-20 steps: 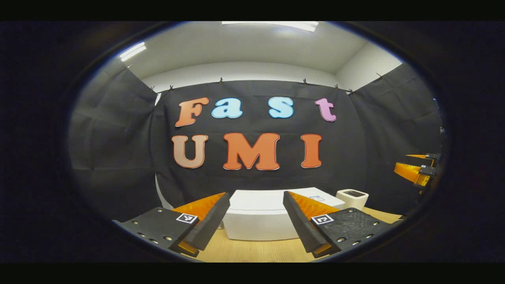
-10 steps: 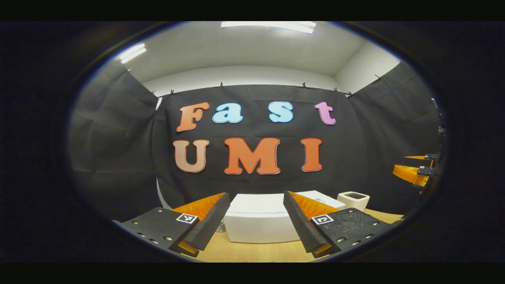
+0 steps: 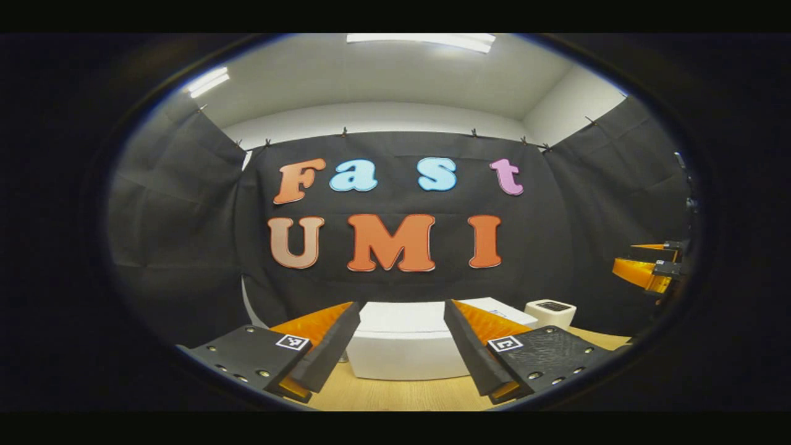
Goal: Open the microwave oven with the left hand, put the food in, and close the microwave oven.
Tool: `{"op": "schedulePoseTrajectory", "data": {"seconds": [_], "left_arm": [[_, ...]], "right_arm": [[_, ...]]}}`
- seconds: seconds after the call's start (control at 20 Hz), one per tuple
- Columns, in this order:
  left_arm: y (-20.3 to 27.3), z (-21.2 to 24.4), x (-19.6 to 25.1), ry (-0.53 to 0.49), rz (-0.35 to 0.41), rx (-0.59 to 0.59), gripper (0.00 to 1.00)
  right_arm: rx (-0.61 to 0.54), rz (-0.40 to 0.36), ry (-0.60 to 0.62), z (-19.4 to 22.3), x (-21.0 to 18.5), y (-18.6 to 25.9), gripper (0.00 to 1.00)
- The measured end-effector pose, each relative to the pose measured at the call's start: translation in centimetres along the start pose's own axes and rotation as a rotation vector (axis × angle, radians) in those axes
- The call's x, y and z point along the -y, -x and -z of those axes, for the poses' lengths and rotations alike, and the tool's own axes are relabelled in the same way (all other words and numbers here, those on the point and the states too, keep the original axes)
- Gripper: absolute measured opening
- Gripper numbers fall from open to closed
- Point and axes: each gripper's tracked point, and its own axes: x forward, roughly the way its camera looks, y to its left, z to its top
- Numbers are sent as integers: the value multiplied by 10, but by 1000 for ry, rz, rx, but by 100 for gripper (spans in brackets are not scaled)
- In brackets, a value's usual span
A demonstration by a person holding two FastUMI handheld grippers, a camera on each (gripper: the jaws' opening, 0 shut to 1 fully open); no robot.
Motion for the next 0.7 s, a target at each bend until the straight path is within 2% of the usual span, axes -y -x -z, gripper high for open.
{"op": "schedulePoseTrajectory", "data": {"seconds": [0.1,0.2,0.7], "left_arm": [[-1,1,1,-1,0,0,92],[-1,1,4,2,3,0,88],[-5,11,21,7,19,-10,92]], "right_arm": [[0,3,4,0,1,1,94],[0,4,1,1,3,2,94],[-15,-17,-1,13,0,1,94]]}}
